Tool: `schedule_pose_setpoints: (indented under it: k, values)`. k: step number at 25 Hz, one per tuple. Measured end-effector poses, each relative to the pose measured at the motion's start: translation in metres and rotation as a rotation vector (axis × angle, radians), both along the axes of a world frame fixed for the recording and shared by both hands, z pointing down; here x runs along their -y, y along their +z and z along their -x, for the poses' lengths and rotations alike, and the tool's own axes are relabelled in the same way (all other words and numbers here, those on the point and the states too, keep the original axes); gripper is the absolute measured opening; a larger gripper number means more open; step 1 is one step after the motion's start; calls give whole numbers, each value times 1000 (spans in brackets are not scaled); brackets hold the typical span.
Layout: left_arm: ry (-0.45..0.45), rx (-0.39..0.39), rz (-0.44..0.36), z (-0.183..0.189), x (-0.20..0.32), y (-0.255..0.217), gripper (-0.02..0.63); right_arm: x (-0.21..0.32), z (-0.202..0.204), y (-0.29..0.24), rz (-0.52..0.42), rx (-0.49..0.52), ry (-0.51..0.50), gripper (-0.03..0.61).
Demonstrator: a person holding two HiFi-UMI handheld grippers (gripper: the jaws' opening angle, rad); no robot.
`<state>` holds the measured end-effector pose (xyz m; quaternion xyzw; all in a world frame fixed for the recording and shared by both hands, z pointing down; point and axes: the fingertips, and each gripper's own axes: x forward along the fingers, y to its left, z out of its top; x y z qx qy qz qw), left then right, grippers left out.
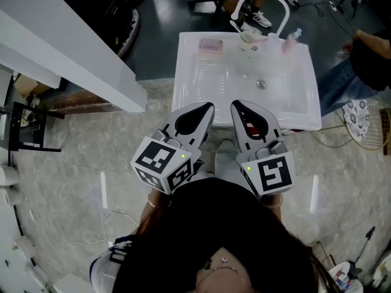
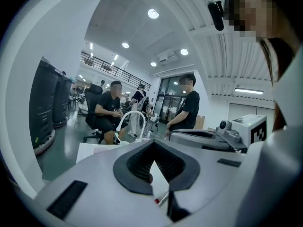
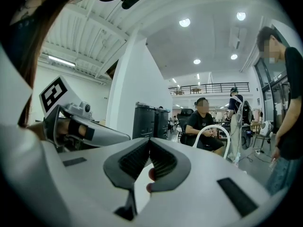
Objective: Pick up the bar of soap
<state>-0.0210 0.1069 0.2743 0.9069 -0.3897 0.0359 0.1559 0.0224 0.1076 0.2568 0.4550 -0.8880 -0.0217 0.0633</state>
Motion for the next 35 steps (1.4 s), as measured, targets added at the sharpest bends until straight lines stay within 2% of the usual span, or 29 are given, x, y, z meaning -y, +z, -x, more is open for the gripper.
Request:
schedule_pose_setpoints:
  k: [16, 21, 29, 35]
  values:
    - [-47, 36, 9, -55, 110, -1, 6, 111, -59, 0, 13, 53, -48, 9]
    - [-71, 53, 8, -71, 136, 6, 6, 137, -71, 7, 0, 60, -94, 9]
    - [-139, 68, 43, -67, 160, 13, 6, 171, -74, 14, -7, 50, -135, 9]
    - [-144, 62, 58, -55, 180, 14, 6, 194, -63, 17, 11, 55, -134, 9]
